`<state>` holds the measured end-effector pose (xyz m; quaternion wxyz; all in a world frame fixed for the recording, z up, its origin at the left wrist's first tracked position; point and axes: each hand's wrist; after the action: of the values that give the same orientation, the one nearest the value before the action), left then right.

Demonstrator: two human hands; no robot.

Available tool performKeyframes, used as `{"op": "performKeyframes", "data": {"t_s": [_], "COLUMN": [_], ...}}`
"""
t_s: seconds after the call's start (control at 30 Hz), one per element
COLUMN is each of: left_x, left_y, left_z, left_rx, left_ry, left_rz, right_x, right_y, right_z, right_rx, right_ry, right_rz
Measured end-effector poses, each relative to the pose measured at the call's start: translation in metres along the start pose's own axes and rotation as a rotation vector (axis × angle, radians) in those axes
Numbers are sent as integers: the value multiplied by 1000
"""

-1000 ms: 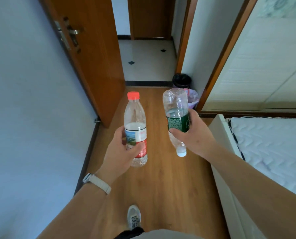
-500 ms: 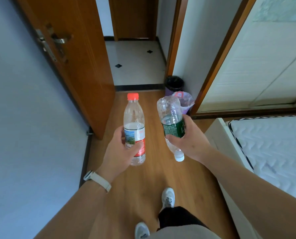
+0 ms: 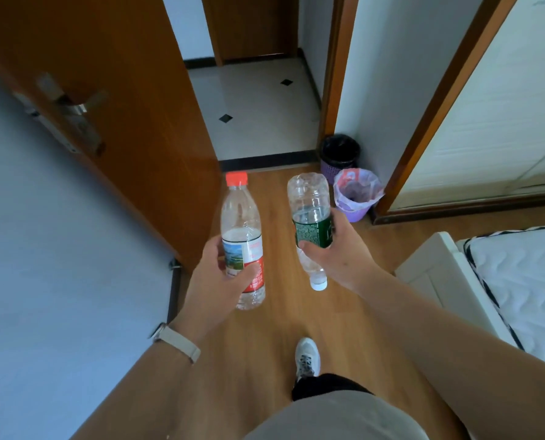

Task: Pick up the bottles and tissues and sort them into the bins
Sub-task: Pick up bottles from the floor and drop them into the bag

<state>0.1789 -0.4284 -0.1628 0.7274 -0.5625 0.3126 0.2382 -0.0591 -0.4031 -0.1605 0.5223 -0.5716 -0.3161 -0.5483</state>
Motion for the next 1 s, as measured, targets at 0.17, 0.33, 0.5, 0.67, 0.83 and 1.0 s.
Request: {"op": "performKeyframes", "data": {"t_s": [0.17, 0.33, 0.5, 0.67, 0.83, 1.0], "left_x": [-39, -80, -113, -131, -140, -161], "left_y": [9, 33, 46, 58, 66, 71], "left_z": [-75, -129, -180, -234, -300, -383], "left_rx": [23, 69, 147, 220, 289, 368], "left_ry": [24, 93, 157, 211, 251, 301], "left_rz": [-19, -40, -41, -55, -61, 25], "right_x": [7, 7, -2, -8, -9, 4], "right_y": [-34, -70, -106, -122, -130, -133], "right_z": [-75, -122, -152, -184, -230, -290], "right_rx": [-14, -71, -170, -291, -395, -501], "right_ry": [28, 37, 85, 168, 191, 222], "right_rz": [-39, -64, -76, -48, -47, -34]}}
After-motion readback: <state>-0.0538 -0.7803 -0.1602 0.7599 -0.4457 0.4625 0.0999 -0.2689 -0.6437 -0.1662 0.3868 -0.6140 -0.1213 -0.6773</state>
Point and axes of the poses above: each hand's wrist, its own z-axis away from the middle knuckle, its own y-axis out of the palm, x = y × z, and after that the axes turned 15 degrees about -z, right-handed
